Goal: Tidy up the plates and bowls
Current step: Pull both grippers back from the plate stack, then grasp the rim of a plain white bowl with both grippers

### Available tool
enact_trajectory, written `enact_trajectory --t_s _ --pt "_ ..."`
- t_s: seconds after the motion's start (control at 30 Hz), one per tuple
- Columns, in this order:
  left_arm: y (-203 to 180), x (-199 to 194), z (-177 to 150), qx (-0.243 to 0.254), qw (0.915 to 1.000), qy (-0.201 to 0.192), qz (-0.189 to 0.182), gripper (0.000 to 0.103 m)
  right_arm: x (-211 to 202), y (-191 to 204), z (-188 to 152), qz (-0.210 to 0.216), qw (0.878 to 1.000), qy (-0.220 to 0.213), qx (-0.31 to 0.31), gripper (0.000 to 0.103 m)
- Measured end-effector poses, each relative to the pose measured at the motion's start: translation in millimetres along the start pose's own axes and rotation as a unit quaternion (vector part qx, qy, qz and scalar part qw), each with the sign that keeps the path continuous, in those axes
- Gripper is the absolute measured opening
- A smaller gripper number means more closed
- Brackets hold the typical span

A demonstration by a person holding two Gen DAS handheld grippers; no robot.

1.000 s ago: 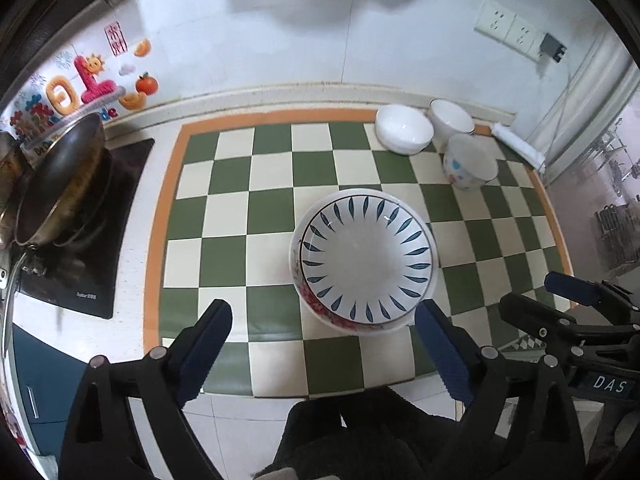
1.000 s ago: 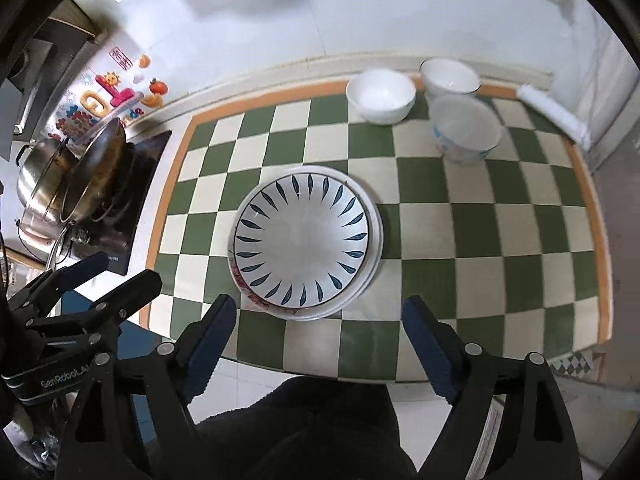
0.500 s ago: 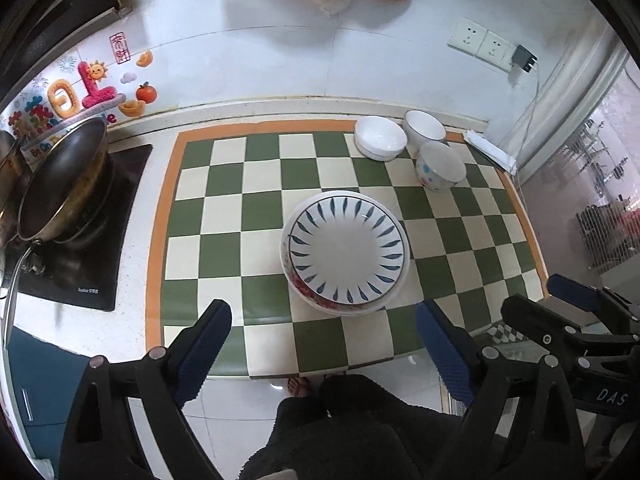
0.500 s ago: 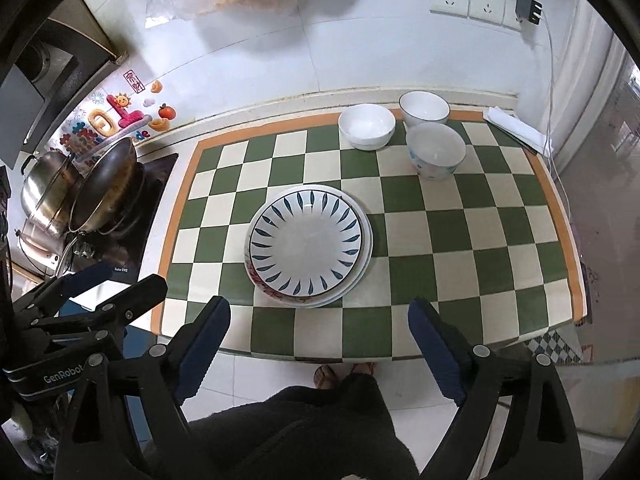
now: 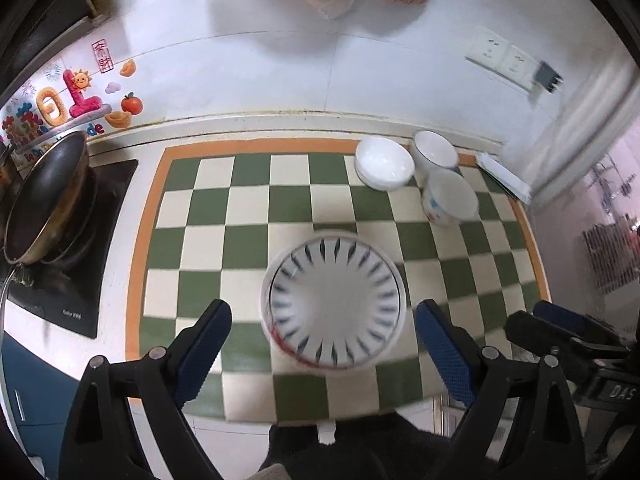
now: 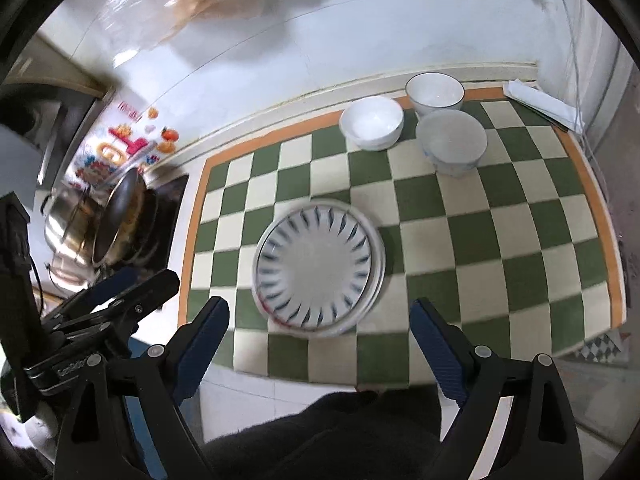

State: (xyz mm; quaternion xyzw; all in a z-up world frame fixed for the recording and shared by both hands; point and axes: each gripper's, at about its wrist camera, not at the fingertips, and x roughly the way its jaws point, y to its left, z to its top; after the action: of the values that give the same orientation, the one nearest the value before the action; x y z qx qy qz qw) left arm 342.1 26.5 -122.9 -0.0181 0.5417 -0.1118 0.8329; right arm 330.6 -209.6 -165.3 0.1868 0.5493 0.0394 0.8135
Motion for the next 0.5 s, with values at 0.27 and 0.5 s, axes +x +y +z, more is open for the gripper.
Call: enact_trajectory --t_s 0.27,0.5 --pt "-17.9 93.8 91.3 -0.033 0.9988 0.036 0.004 0.094 66.7 -67.3 120.2 0.032 0.999 0.017 0.032 0.094" --pt "-27.8 195.1 158.0 -0.061 0.9935 0.096 -0.011 0.090 157.8 -112.3 228.3 0.030 0.996 0.072 0.036 0.088"
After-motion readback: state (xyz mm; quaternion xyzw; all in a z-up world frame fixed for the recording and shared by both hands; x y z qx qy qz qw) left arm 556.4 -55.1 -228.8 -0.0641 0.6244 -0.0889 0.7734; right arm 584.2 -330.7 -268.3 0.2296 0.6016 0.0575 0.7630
